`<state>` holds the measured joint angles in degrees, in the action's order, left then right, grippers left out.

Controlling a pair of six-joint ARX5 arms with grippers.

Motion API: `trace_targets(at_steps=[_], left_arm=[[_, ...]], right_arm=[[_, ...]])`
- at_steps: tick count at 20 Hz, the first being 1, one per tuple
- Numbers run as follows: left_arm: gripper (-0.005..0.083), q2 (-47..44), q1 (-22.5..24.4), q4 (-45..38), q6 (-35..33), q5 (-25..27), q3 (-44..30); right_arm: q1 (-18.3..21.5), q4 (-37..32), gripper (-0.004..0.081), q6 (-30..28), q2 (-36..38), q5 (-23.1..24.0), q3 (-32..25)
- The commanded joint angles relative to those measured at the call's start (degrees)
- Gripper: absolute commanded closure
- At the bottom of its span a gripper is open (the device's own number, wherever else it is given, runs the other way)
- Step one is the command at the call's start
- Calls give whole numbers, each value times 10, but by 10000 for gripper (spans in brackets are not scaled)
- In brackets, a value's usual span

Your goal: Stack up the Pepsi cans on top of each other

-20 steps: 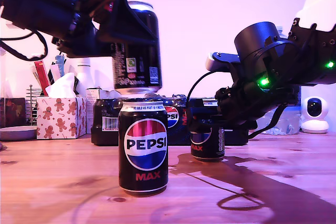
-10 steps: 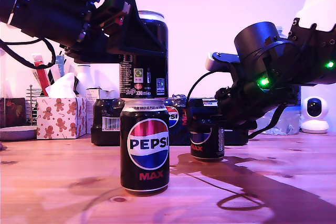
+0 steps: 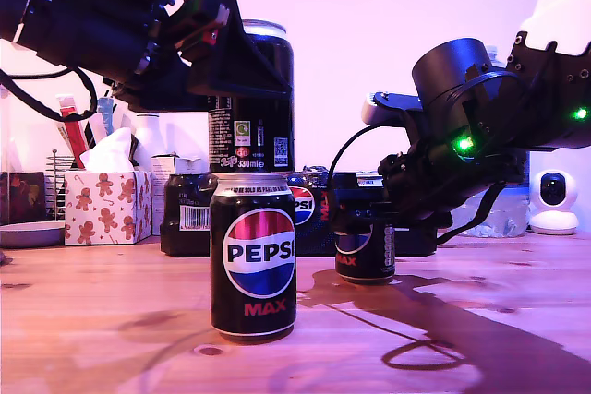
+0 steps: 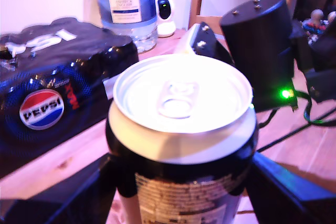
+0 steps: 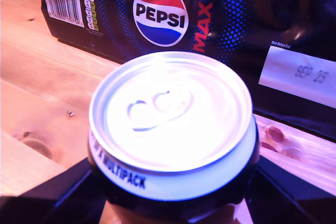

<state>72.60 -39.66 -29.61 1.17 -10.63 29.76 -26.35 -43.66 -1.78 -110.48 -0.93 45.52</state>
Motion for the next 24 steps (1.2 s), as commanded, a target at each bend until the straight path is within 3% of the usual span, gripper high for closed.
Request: trace_targets(at_steps=[1, 2, 3, 15, 24], left_arm=[[133, 2, -2, -13, 15, -2, 7], [66, 2, -2, -13, 14, -2, 7], [54, 2, -2, -14, 14, -3, 7], [53, -8, -14, -23, 14, -2, 15], [44, -26, -14, -47, -2, 28, 16]], right_arm=[[-1, -19, 401, -2, 3, 1, 3], [-1, -19, 401, -2, 3, 1, 3], [-1, -19, 401, -2, 3, 1, 3], [-1, -19, 401, -2, 3, 1, 3], [-1, -19, 401, -2, 3, 1, 3]])
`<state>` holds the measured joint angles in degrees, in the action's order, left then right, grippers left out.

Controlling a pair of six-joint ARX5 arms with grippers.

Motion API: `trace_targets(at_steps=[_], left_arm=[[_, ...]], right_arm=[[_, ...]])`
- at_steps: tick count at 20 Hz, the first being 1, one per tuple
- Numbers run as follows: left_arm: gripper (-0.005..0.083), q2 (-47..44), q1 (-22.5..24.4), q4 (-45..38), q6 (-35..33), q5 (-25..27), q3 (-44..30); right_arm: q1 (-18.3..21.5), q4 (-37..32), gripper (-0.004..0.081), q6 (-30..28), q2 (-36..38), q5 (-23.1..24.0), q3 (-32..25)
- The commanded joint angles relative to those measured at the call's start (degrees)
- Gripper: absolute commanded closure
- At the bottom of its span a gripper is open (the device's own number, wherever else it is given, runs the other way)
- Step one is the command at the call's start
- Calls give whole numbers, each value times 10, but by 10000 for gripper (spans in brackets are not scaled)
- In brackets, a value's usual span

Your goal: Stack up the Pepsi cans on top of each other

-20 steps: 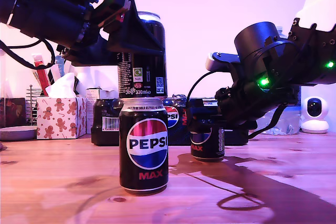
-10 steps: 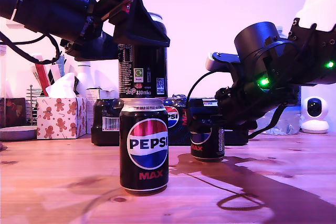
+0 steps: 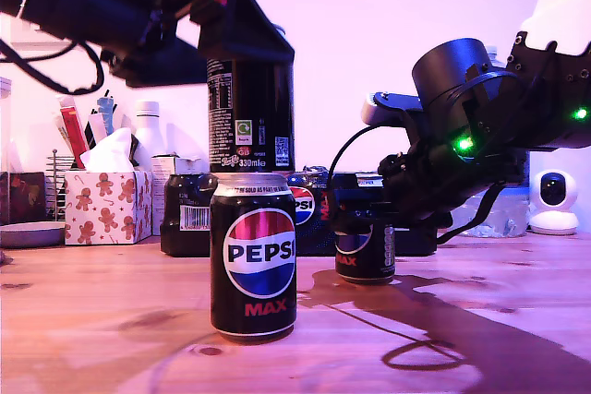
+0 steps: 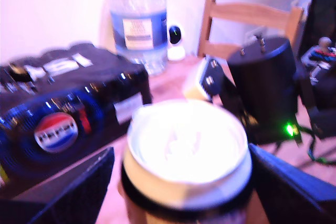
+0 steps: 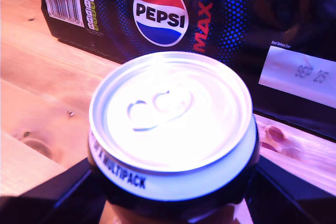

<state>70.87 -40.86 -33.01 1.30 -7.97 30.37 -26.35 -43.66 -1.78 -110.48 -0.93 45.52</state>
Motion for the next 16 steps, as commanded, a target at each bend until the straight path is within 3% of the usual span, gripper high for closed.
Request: trace_targets(at_steps=[1, 5, 16], left_arm=[[44, -9, -2, -24, -3, 1, 10], [44, -14, -2, -65, -3, 1, 11], [44, -16, -1, -79, -33, 14, 54]], right_arm=[[-1, -19, 401, -2, 3, 1, 3], [-1, -18, 401, -2, 3, 1, 3], [-1, -18, 401, -3, 3, 1, 3]])
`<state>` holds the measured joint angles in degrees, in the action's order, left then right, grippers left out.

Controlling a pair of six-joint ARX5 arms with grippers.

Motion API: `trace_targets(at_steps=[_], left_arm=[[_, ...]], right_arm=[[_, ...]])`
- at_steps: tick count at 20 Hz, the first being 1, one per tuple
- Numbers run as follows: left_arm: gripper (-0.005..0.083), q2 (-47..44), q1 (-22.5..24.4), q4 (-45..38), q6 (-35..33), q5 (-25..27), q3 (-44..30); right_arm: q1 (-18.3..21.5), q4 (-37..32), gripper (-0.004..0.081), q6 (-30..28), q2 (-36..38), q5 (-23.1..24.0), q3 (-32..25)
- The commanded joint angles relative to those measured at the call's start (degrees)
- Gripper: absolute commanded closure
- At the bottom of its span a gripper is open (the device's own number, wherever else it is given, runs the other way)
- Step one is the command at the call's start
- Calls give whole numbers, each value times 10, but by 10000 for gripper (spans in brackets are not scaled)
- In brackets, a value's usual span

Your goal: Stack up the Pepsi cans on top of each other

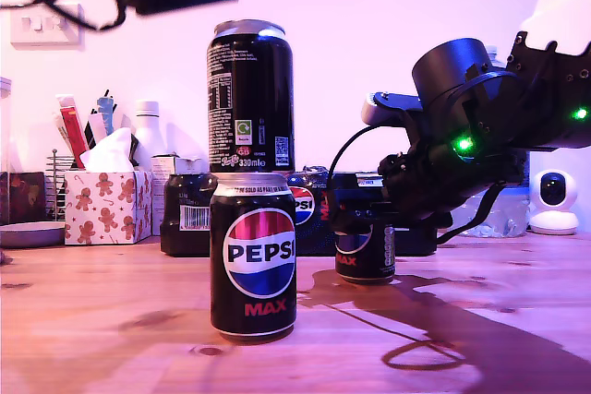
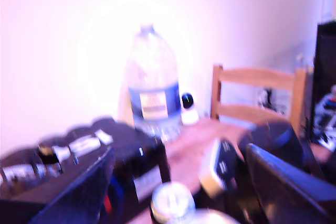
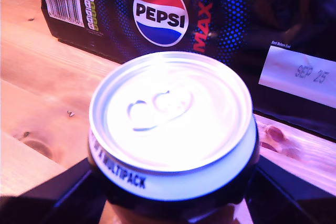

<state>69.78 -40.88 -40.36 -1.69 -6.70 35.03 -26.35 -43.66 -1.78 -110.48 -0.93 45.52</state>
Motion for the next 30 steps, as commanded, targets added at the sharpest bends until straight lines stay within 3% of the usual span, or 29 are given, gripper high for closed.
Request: trace_targets(at_steps=[1, 9, 17, 21, 30], left_arm=[[44, -5, -1, -5, -3, 2, 10], [44, -11, -1, 24, -11, 13, 11], [44, -42, -1, 49, -70, 93, 11], [44, -70, 0, 99, -78, 122, 11], [44, -144, 25, 226, -70, 123, 11]], right_arm=[[-1, -18, 401, -3, 3, 1, 3], [-1, -34, 378, -2, 3, 1, 3], [-2, -31, 377, -15, 43, 1, 3], [-2, 21, 377, -15, 109, 0, 3], [-8, 162, 377, -16, 280, 0, 3]])
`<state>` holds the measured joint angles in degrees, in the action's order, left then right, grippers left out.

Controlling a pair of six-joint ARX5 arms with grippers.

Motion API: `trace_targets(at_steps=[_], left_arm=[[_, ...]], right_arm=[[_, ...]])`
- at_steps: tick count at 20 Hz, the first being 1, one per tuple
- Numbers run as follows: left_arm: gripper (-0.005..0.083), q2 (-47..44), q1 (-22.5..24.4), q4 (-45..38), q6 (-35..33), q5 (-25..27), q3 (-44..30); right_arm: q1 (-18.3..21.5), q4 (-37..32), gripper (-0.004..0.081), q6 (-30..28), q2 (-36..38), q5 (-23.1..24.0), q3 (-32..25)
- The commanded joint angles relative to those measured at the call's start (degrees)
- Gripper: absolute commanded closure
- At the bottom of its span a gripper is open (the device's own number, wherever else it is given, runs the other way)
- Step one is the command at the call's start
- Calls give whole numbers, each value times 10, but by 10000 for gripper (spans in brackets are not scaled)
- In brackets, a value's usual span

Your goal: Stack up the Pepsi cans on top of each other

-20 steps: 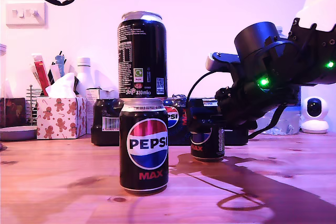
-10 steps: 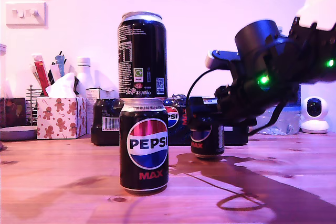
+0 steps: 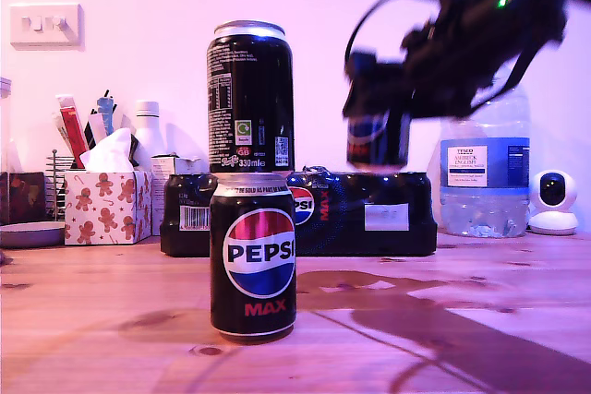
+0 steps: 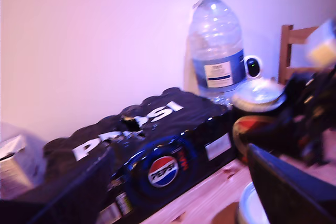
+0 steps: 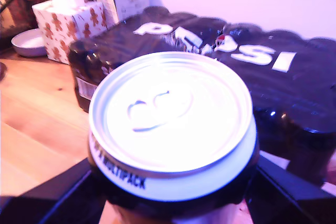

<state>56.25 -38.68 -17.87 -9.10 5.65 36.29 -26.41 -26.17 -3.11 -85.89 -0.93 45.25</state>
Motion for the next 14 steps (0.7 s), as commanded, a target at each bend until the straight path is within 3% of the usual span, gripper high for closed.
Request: trace_targets(at_steps=[1, 6, 14], left_arm=[[44, -17, 7, 14, 6, 0, -2], [44, -41, 35, 83, 15, 0, -2], [44, -42, 57, 121, 31, -5, -2]], right_arm=[[-12, 5, 377, -3, 53, -1, 6], [-52, 90, 377, -1, 136, -2, 6], [-103, 121, 377, 4, 228, -1, 6]])
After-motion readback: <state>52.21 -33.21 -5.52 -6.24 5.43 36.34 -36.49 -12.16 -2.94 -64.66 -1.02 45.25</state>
